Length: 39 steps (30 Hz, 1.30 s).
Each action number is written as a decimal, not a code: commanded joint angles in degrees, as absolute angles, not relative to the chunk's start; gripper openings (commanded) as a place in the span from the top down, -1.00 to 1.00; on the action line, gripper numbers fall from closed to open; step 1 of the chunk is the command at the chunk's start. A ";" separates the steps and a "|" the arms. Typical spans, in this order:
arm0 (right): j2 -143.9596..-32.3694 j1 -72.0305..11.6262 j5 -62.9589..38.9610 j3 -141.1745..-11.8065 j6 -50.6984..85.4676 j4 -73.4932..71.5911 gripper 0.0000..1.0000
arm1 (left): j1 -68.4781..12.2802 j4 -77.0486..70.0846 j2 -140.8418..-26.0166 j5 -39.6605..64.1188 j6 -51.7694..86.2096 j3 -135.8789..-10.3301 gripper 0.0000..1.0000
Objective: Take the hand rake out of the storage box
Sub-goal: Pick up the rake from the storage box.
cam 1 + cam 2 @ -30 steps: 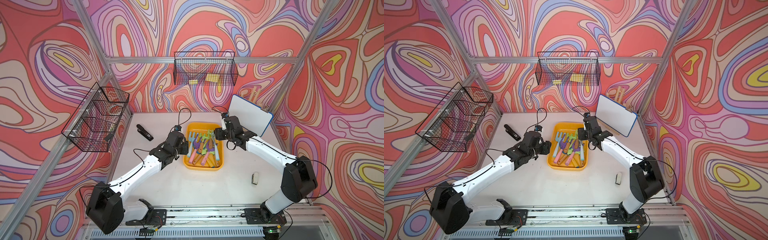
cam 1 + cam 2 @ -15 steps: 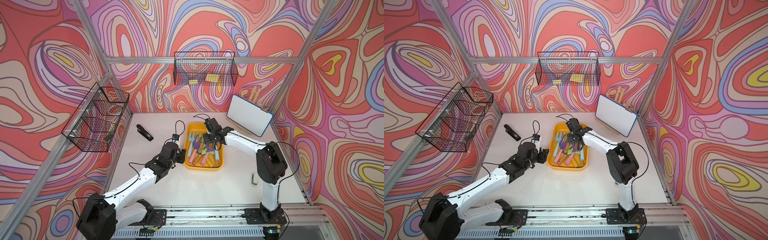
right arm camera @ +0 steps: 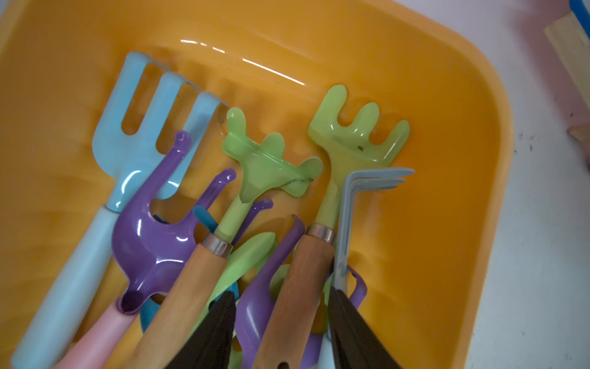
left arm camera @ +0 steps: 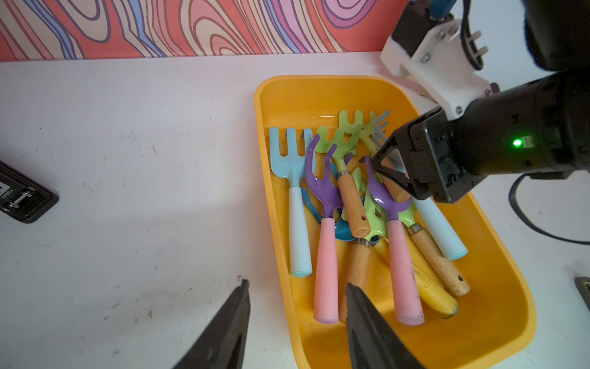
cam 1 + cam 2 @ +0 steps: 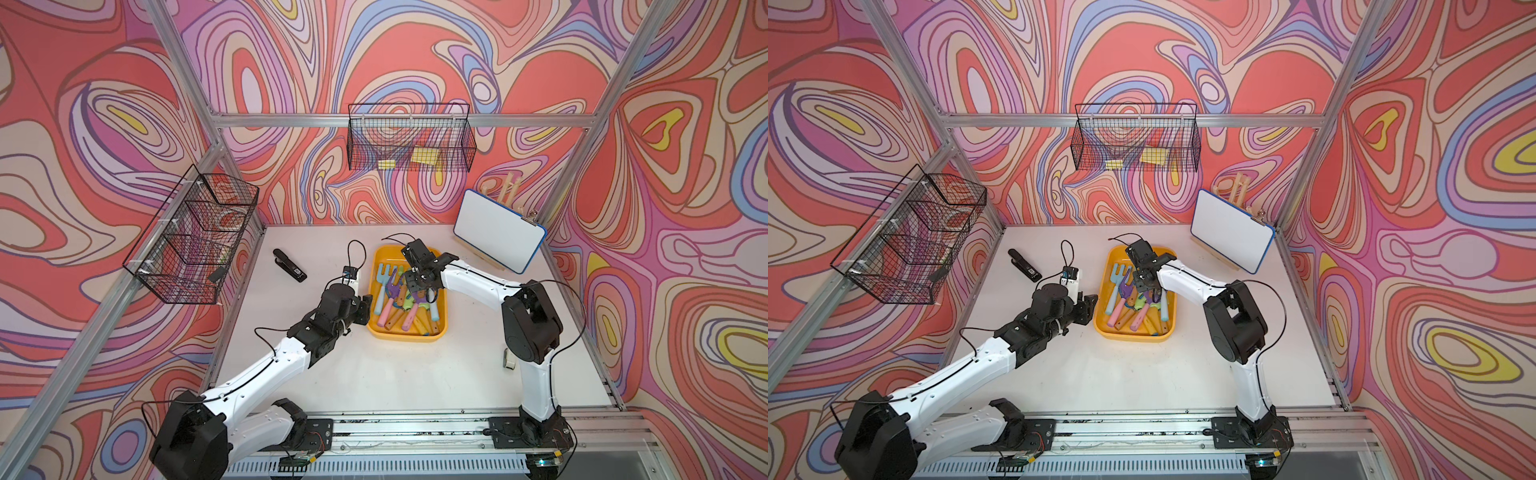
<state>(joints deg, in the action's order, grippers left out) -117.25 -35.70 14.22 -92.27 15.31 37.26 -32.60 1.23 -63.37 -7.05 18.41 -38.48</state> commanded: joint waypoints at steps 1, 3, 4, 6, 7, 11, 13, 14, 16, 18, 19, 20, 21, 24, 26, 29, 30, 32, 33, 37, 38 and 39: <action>-118.47 -36.12 15.16 -92.57 16.24 38.32 -0.03 | -32.80 2.23 -62.69 -7.82 18.18 -38.85 -0.04; -118.53 -36.06 15.46 -92.15 16.26 38.34 -0.02 | -32.81 2.46 -62.92 -7.82 18.28 -39.07 -0.04; -118.64 -36.12 15.77 -92.09 16.26 38.53 -0.02 | -32.78 2.54 -63.00 -7.82 18.27 -39.14 -0.03; -118.92 -36.06 15.91 -92.14 16.28 39.04 -0.02 | -32.81 2.80 -63.13 -7.95 18.37 -39.33 -0.03; -119.14 -36.09 16.07 -92.26 16.30 39.35 -0.02 | -32.84 2.93 -63.24 -8.00 18.45 -39.42 -0.04; -120.24 -36.07 17.03 -92.88 16.41 41.25 -0.01 | -32.78 3.46 -63.42 -8.08 18.54 -39.64 -0.03; -120.74 -36.05 17.09 -93.04 16.51 41.91 -0.01 | -32.80 3.57 -63.70 -7.99 18.63 -39.77 -0.03; -120.92 -36.07 16.86 -93.12 16.53 42.01 -0.01 | -32.80 3.59 -63.86 -8.00 18.63 -39.77 -0.03; -121.72 -36.07 16.58 -93.42 16.69 42.64 0.00 | -32.72 3.60 -64.10 -7.98 18.63 -39.95 -0.03; -122.61 -36.12 16.53 -94.08 16.85 43.45 0.00 | -32.73 3.77 -64.12 -8.13 18.59 -40.08 -0.03; -123.12 -36.05 16.48 -94.61 17.01 43.75 0.01 | -32.75 3.85 -64.12 -8.14 18.59 -40.08 -0.03; -123.34 -36.05 16.61 -94.96 17.05 43.94 0.02 | -32.71 3.87 -64.10 -8.17 18.63 -40.09 -0.03; -123.64 -36.04 16.77 -95.30 17.05 44.10 0.03 | -32.70 3.88 -64.05 -8.22 18.63 -40.08 -0.02; -124.32 -36.04 16.96 -96.39 17.13 44.29 0.11 | -32.70 3.97 -63.97 -8.61 18.55 -40.00 -0.02; -124.39 -36.04 16.96 -96.87 17.14 44.30 0.19 | -32.70 3.97 -63.98 -8.72 18.50 -40.00 -0.01; -124.45 -35.98 16.97 -97.31 17.22 44.55 0.31 | -32.70 4.05 -64.00 -8.94 18.54 -40.02 -0.01; -124.43 -35.96 16.89 -97.46 17.18 44.64 0.35 | -32.72 4.14 -64.05 -9.03 18.50 -39.99 -0.01; -124.36 -35.99 16.88 -97.19 17.27 44.74 0.40 | -32.70 4.21 -64.01 -9.12 18.54 -40.05 -0.01; -124.29 -35.97 16.83 -96.98 17.31 44.74 0.43 | -32.70 4.16 -64.01 -9.14 18.52 -40.08 -0.01; -122.74 -35.95 16.80 -95.79 17.43 44.07 0.53 | -32.74 4.17 -64.02 -9.14 18.53 -40.19 0.00; -122.04 -35.97 16.79 -95.47 17.48 43.82 0.56 | -32.70 4.22 -64.02 -9.18 18.47 -40.25 0.00; -121.40 -35.96 16.80 -95.27 17.48 43.77 0.59 | -32.70 4.25 -63.97 -9.23 18.54 -40.25 0.00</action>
